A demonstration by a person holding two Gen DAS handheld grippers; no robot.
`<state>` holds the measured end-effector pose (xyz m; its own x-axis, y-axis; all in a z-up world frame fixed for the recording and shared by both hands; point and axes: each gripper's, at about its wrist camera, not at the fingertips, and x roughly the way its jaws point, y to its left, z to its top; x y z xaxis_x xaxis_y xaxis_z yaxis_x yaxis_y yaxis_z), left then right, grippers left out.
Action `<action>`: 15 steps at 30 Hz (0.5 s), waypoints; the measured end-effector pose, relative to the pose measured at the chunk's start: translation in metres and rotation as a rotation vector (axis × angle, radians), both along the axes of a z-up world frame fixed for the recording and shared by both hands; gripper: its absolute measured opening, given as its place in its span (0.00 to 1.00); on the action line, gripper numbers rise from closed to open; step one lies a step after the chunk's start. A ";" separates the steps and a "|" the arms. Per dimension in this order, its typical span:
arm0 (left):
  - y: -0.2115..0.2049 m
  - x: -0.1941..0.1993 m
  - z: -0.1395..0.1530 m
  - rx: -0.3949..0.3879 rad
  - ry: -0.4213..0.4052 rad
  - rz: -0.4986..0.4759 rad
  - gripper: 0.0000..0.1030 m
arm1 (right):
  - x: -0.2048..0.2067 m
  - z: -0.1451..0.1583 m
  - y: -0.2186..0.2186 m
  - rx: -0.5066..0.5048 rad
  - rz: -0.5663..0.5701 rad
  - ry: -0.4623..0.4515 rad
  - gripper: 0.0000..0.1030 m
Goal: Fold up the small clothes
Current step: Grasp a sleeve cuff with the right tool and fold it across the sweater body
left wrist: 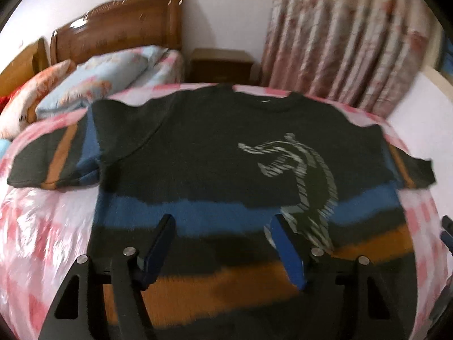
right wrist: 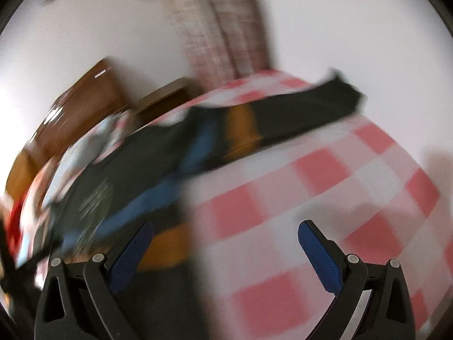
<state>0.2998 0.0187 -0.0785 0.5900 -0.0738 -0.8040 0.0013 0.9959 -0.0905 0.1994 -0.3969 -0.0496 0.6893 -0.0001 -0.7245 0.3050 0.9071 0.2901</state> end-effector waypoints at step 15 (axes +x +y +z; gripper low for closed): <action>0.013 0.034 -0.027 0.031 -0.016 -0.087 0.89 | 0.145 -0.030 -0.119 -0.090 -0.289 0.090 1.00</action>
<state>0.3334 0.0315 -0.1053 0.5953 -0.1007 -0.7971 0.0894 0.9943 -0.0589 0.3448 -0.5156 -0.0799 0.5847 -0.2532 -0.7707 0.5743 0.8001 0.1729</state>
